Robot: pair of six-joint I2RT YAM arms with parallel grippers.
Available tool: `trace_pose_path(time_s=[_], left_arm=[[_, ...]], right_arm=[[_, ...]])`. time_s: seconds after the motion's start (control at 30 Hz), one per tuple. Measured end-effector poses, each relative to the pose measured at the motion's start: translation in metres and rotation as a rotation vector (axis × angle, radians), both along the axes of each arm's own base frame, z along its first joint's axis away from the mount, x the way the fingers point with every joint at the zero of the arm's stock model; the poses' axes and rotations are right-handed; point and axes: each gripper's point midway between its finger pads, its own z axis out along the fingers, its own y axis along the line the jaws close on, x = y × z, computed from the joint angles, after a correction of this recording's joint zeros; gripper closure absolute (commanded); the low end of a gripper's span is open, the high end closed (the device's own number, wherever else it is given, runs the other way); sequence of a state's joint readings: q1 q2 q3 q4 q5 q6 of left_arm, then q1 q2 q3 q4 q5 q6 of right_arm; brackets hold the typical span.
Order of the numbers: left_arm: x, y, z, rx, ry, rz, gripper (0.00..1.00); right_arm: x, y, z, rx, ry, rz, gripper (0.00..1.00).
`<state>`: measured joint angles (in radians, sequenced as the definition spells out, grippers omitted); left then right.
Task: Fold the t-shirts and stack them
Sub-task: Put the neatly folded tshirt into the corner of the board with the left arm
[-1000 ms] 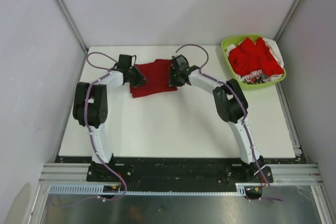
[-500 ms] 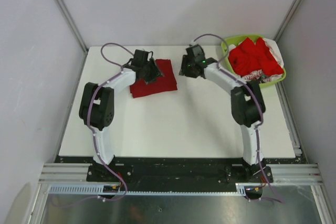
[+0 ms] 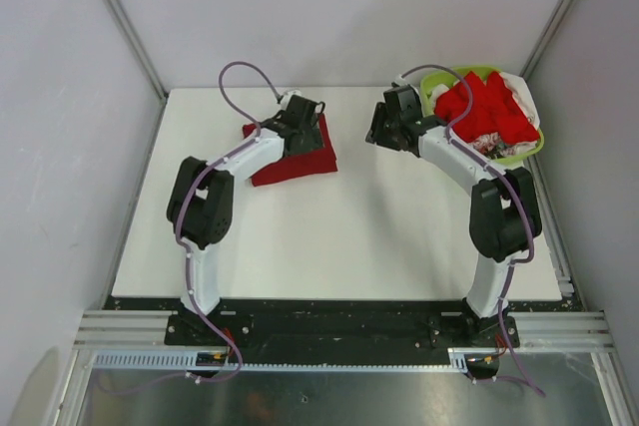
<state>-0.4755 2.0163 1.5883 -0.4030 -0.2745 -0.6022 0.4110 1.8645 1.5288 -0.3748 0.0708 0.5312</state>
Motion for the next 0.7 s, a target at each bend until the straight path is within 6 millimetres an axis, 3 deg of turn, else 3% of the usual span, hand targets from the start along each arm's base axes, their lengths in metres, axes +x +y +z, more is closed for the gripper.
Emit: trace_pose_path(time_s=[0.13, 0.3, 0.6, 0.7], left_arm=[[-0.004, 0.009, -0.014, 0.053, 0.029, 0.025, 0.29], [0.003, 0.038, -0.018, 0.076, 0.045, 0.088, 0.37], [0.024, 0.141, -0.026, 0.013, 0.098, 0.267, 0.45], [0.024, 0.162, -0.029, -0.022, 0.118, 0.294, 0.46]], right_arm=[[-0.008, -0.005, -0.014, -0.015, 0.034, -0.003, 0.52], [-0.015, -0.009, -0.015, -0.02, 0.043, 0.001, 0.52], [-0.019, -0.011, -0.013, -0.021, 0.039, 0.007, 0.53], [-0.022, -0.011, -0.017, -0.024, 0.048, 0.008, 0.53]])
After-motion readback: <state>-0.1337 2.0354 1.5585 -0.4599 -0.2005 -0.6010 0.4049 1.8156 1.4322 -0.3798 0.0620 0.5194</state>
